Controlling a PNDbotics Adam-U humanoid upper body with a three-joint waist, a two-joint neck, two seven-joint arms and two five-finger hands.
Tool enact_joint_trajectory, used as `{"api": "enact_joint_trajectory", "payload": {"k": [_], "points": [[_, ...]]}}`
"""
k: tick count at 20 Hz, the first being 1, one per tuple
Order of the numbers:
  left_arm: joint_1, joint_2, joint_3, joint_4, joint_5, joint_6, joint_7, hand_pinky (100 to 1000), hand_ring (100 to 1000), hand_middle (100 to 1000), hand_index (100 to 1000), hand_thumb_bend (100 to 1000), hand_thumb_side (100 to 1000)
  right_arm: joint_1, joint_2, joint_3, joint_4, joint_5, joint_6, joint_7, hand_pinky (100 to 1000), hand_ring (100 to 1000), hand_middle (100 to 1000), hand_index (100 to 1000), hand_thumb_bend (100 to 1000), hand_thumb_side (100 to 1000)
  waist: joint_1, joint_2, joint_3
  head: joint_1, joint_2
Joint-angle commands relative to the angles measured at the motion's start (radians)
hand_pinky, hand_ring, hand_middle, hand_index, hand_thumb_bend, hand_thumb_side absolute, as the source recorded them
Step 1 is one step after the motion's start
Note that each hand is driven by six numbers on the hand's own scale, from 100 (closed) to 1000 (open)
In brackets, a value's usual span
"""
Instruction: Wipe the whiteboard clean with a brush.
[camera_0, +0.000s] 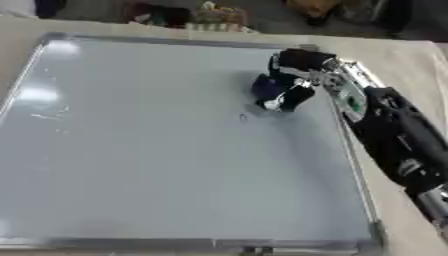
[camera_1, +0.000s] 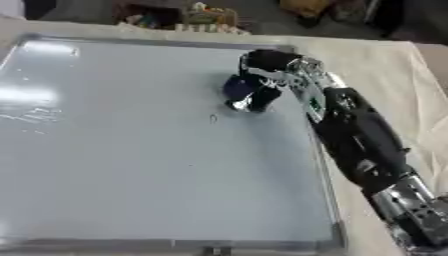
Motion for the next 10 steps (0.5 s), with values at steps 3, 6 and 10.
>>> {"api": "enact_joint_trajectory", "payload": {"k": [3, 6, 10], "points": [[-0.009, 0.006, -0.001, -0.012, -0.003, 0.001, -0.003, 401, 476, 436, 521, 100, 930, -0.011, -0.001, 0.004, -0.006, -0.008, -0.008, 0.026, 336, 478, 209, 121, 312, 610, 0.004, -0.015, 0.001, -0.003, -0.008], [-0.009, 0.006, 0.000, -0.012, -0.003, 0.001, -0.002, 401, 475, 436, 521, 100, 928, -0.005, 0.001, 0.005, -0.005, -0.018, -0.012, 0.042, 339, 477, 208, 139, 344, 638, 0.004, -0.014, 0.002, -0.002, -0.008], [-0.009, 0.005, 0.000, -0.011, -0.004, 0.002, -0.004, 402, 475, 436, 522, 100, 929, 0.006, -0.002, 0.008, -0.021, -0.055, -0.011, 0.063, 337, 469, 196, 147, 346, 652, 0.003, -0.013, 0.003, 0.000, -0.007]]}}
